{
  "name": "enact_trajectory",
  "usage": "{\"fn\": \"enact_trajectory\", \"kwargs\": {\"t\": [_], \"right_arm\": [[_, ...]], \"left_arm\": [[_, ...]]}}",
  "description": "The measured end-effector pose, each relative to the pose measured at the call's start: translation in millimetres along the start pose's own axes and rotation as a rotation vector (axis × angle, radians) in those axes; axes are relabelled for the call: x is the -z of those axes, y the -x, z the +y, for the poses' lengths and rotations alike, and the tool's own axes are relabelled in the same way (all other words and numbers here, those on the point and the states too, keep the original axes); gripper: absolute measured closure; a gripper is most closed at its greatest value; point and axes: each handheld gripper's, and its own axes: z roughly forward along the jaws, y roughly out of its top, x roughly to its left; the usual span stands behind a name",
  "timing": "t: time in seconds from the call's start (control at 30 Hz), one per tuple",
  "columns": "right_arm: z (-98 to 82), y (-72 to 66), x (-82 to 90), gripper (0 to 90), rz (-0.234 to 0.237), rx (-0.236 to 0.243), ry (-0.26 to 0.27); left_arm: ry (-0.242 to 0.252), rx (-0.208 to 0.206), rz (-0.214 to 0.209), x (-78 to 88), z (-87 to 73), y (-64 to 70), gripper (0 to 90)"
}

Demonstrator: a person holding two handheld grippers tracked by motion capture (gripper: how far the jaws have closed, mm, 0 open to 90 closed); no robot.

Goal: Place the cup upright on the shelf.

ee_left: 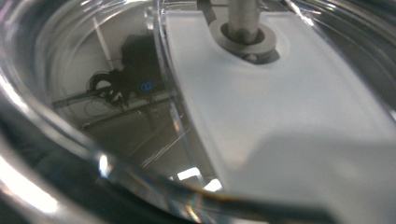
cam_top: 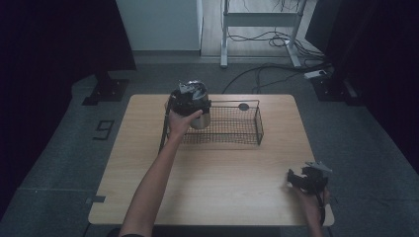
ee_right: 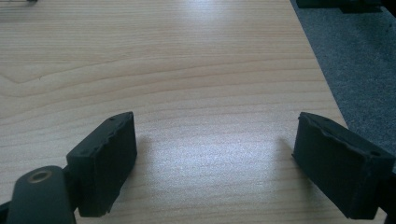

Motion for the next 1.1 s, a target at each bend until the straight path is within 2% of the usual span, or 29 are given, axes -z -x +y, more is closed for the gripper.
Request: {"fn": "enact_trajectory", "kwargs": {"t": [0.27,0.67,1.1], "right_arm": [[0.0,0.0,0.0,13.2,0.0,0.0,0.0],[0.0,0.0,0.0,13.2,0.0,0.001,0.0],[0.0,0.1,0.0,13.2,0.0,0.0,0.0]], "left_arm": [[-0.032,0.0,0.021,-12.9,-11.7,-4.2,3.6],[-0.079,0.011,0.028,-33.1,-35.8,-5.0,3.6],[-0.106,0.008,0.04,-43.0,-45.8,-2.2,3.6]]}}
